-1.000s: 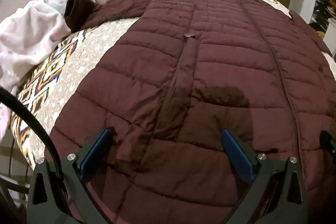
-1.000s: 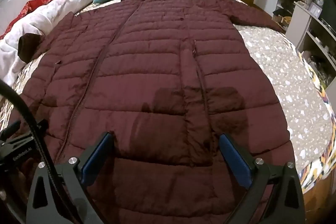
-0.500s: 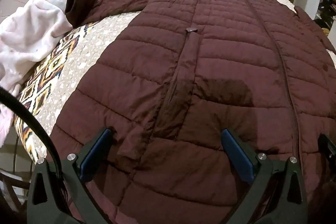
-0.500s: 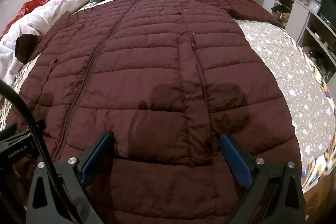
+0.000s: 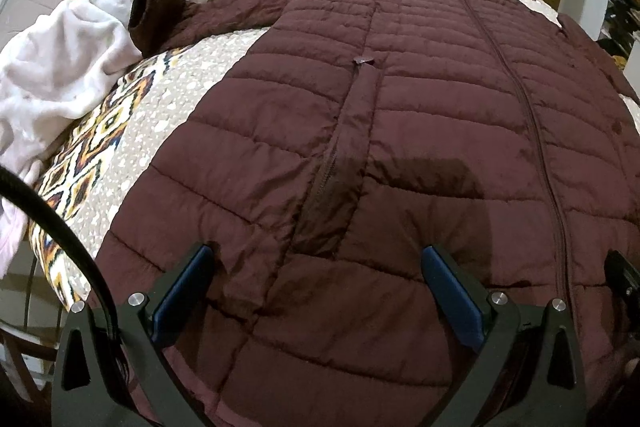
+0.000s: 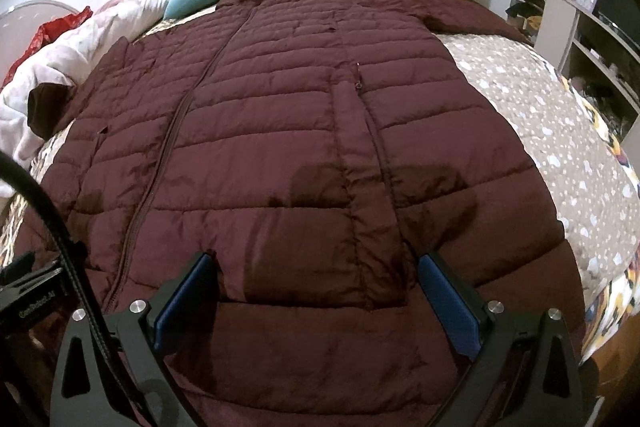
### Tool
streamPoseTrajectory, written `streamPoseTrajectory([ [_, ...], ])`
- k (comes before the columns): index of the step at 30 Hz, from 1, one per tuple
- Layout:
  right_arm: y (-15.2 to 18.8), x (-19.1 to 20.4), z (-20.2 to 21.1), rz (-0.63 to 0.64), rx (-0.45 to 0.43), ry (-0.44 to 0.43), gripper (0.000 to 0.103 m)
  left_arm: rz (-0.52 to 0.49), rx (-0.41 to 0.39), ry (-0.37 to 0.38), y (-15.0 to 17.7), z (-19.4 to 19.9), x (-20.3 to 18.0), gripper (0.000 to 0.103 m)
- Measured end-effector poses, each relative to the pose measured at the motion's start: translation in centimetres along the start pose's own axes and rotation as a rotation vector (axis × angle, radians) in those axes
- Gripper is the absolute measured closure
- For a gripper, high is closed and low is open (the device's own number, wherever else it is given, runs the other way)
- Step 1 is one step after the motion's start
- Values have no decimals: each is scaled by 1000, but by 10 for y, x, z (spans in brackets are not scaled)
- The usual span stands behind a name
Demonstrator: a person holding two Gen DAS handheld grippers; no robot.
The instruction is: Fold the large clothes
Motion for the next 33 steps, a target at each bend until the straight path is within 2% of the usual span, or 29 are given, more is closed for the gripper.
streamPoseTrajectory([
  [9,0,4,-1,23,14,31,0,-7,31,1,-4,-4,-1,0],
  [16,0,4,-2,47,31,16,0,-34,37,4,-8,-6,-3,0],
  [22,-1,4,-3,43,26,17,0,-57,-3,48,-4,-3,0,0],
  [28,0,3,-1,38,5,2,0,-52,-22,37,-3,3,-2,0],
  [31,-3,4,-2,51,27,4,0,-20,-9,70,-3,14,4,1],
  [33,-6,4,-1,57,44,-8,0,47,-18,104,-5,32,15,5],
])
Point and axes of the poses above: each gripper's, at about its wrist camera, not at the fingertips, and z roughly against the way its jaws point, x to its left, y to its underside, the point moved 2 cm from there along -z, roughly the way its jaws point, and after that the axes turned 8 degrees about -x, right-handed, at the moved point
